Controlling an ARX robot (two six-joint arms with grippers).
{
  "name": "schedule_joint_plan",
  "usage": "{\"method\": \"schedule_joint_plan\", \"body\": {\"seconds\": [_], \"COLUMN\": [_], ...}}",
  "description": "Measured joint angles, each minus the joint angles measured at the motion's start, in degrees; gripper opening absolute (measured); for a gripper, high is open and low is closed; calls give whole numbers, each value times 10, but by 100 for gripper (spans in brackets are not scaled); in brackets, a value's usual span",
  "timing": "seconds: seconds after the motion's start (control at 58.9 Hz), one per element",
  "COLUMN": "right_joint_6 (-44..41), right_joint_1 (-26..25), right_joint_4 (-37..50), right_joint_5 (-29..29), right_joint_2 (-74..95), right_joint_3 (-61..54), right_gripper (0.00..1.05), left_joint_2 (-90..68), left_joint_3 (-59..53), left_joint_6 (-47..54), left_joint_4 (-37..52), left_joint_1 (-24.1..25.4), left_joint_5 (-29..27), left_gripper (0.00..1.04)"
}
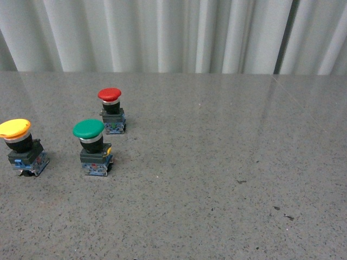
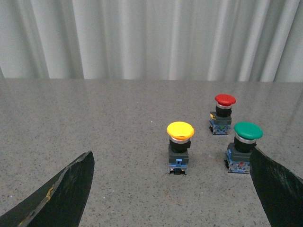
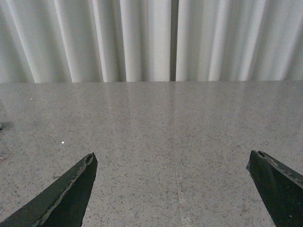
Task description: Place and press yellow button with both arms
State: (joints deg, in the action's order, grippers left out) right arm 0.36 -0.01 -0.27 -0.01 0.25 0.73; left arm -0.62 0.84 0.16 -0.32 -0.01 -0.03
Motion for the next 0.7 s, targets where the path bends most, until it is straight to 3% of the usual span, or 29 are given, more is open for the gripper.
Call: {"method": "schedule_joint_plan", "body": {"seconds": [0.509,0.577,0.696], "right_joint_6": [0,0,0], "right_joint_1": [0,0,0], "right_joint_4": [0,0,1], "right_joint_5": [0,0,0], "right_joint_2": [0,0,0], "right_joint_3": [0,0,0], "right_gripper": [98,98,98], "left_joint_2": [0,-57,-209], "left_joint_3": [0,33,87], "left_joint_6": [0,-5,-1], "left_joint_4": [-1,-78,13], "left_joint_1": [0,-38,-58], "left_joint_5": [0,-83,-129], "left_gripper": [98,98,98]}}
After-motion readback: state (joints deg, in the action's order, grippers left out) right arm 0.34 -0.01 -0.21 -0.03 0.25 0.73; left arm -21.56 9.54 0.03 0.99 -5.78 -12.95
